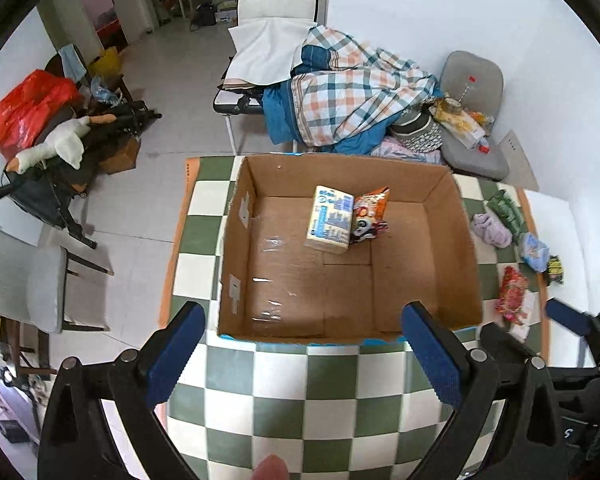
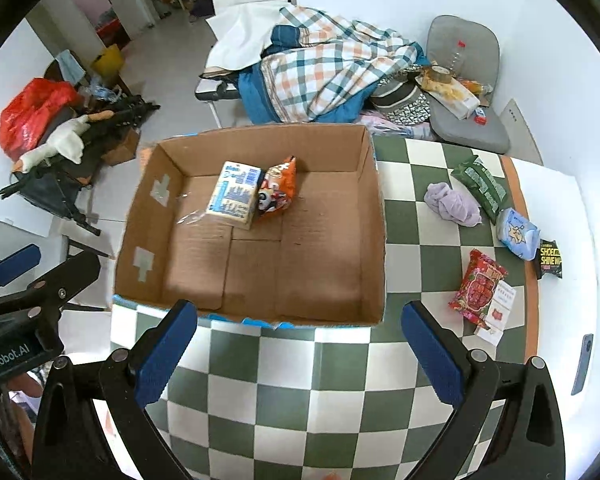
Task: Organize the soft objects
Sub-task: 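Grasp the green packet with the left tool while the right tool grasps the black wipes pack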
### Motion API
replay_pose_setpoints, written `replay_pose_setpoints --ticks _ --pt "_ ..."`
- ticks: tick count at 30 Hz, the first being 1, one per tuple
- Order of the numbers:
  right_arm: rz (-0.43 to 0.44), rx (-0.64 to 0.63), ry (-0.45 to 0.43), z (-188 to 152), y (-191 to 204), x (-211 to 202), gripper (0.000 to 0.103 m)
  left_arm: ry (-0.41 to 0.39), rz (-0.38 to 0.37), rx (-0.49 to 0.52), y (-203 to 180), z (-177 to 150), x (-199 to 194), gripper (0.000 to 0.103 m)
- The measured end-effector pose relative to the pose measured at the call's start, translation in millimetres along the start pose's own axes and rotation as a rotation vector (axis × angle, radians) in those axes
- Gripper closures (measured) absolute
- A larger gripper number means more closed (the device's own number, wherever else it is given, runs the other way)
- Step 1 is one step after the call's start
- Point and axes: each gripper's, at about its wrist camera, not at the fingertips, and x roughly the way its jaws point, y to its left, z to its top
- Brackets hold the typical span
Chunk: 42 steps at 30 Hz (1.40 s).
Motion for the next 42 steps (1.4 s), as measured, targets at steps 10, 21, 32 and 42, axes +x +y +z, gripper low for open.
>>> replay_pose_setpoints --ticks 10,21,32,42 --pt "0.107 0.066 -0.086 -10 -55 -31 0.000 -0.041 -0.045 0.010 -58 12 -26 0.003" --pt "0.020 0.339 -0.042 -9 -261 -25 0.000 0.215 -0.292 0.041 -226 59 56 0.003" --pt "-0.070 0.701 0.111 -6 -517 62 0.000 0.552 -0.322 -0.064 -375 111 221 0.003" --pt "0.009 1.059 0.292 -21 -620 187 0.000 0.737 -0.270 -0.122 -431 124 330 0.003"
